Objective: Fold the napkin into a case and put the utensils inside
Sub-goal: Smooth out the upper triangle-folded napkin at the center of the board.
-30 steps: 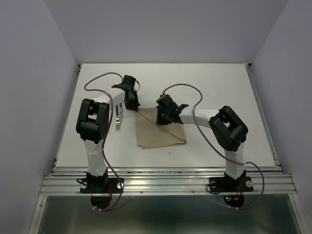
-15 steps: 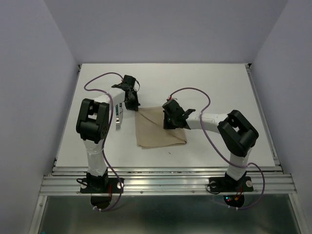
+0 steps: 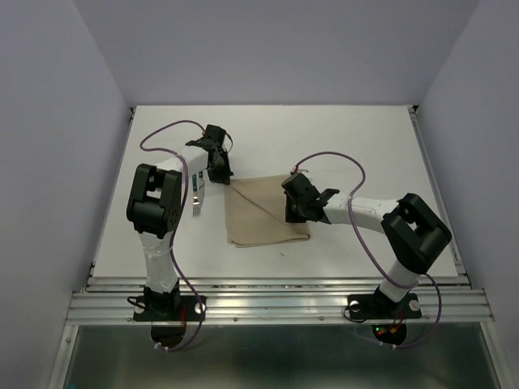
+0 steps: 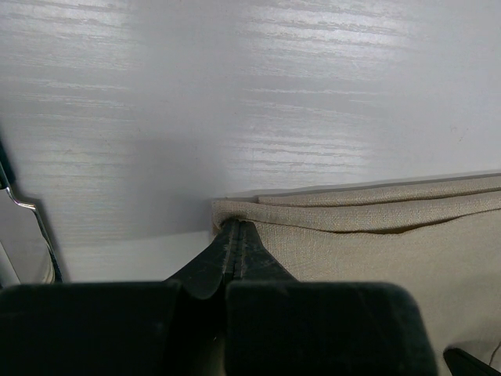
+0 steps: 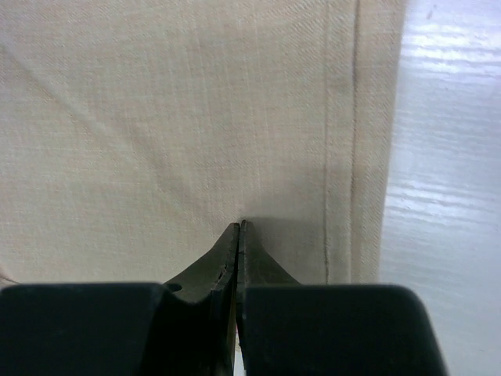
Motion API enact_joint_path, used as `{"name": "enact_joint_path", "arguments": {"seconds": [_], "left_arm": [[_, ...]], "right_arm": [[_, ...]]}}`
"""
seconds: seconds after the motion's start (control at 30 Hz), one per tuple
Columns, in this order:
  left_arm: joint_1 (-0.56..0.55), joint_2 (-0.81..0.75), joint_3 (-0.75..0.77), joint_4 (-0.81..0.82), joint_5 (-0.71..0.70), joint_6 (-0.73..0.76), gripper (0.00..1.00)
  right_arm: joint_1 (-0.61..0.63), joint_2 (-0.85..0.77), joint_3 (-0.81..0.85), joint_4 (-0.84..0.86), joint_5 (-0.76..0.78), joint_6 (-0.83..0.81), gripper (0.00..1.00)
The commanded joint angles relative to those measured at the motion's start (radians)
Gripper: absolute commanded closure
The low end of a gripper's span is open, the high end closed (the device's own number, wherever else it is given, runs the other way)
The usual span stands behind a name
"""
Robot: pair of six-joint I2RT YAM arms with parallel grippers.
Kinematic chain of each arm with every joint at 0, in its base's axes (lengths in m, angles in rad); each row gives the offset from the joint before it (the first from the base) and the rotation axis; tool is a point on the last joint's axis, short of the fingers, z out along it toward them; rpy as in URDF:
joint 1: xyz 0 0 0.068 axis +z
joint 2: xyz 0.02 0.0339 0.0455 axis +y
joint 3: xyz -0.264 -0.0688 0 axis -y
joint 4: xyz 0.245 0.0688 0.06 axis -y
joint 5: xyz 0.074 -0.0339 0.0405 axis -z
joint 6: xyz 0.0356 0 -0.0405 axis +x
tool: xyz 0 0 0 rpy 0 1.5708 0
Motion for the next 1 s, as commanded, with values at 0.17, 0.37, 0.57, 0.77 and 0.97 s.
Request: {"name": "enact_joint_path", "arguments": {"seconds": [0.17,0.37,0.57,0.77,0.97], "left_arm": [[0.002,0.02,-0.021,-0.016,-0.016,0.016,1.0],[0.002,0.019,-0.023,-0.015,-0.018,0.016,1.0],[0.002,0.019,-0.023,-0.013,-0.018,0.015,1.0],[0.002,0.022,-0.021,-0.012,-0.016,0.015,1.0],[0.002,0.022,-0.017,-0.015,-0.016,0.015,1.0]], "right_arm": [[-0.005,-0.108,-0.081,-0.032,0.042,0.014,0.99],[-0.005,-0.139,-0.124,-0.044,0.05,0.031,0.99],[-0.005,-0.208,-0.125,-0.085,0.09,0.037,0.99],[-0.005,-0.24,-0.128,-0.113,0.123,0.034,0.98],[-0.005,-0.194,-0.171,-0.089,0.099,0.042,0.98]]}}
